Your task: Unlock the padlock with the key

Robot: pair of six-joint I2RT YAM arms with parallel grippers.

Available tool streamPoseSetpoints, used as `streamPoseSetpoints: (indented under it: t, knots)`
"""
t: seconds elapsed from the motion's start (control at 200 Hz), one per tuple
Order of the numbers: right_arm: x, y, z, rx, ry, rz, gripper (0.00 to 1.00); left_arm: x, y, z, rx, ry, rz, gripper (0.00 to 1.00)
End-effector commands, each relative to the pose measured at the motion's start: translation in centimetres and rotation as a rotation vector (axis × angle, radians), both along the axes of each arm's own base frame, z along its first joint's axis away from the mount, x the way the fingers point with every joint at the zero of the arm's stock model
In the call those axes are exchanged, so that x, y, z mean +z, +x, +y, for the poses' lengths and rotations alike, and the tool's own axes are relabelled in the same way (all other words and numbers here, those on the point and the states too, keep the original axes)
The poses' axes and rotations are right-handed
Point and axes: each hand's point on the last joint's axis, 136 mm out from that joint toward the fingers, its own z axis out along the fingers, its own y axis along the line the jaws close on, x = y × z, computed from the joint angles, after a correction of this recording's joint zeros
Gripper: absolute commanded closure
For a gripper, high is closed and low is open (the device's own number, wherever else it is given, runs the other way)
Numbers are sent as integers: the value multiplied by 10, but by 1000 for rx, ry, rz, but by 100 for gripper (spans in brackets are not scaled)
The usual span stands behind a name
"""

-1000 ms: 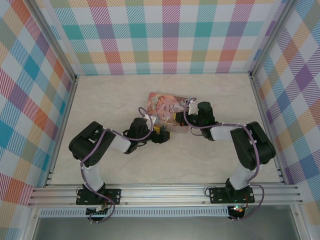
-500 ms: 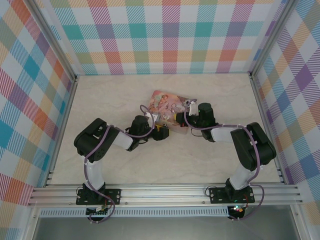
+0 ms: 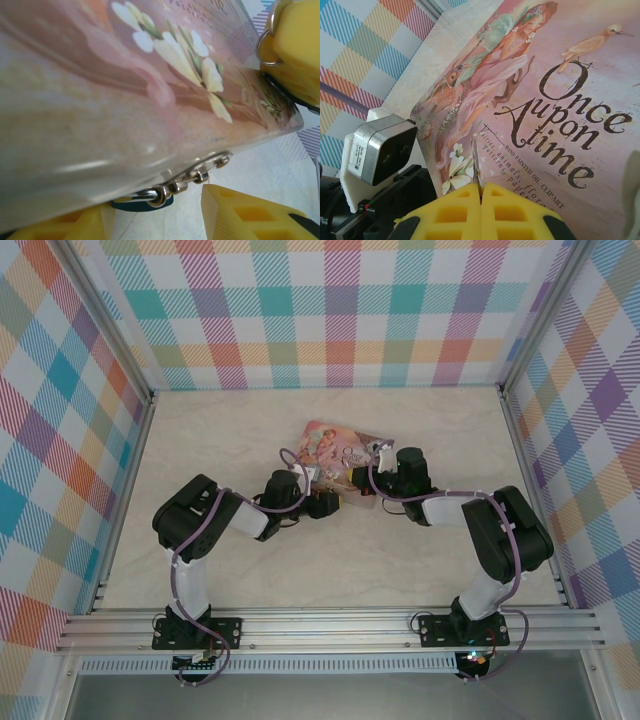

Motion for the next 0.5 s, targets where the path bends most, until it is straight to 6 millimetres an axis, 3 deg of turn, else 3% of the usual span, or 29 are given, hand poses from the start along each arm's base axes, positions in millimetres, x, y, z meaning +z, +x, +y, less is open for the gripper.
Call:
streamPoseSetpoints:
  t: [0.0,0.495]
  knots:
    - [-69,-39,-12,4,-102,263,98,14,11,-6,42,-33,-45,52]
    - [-67,-40,-13,4,-98,254,98,9,21,3,138,24,-48,64]
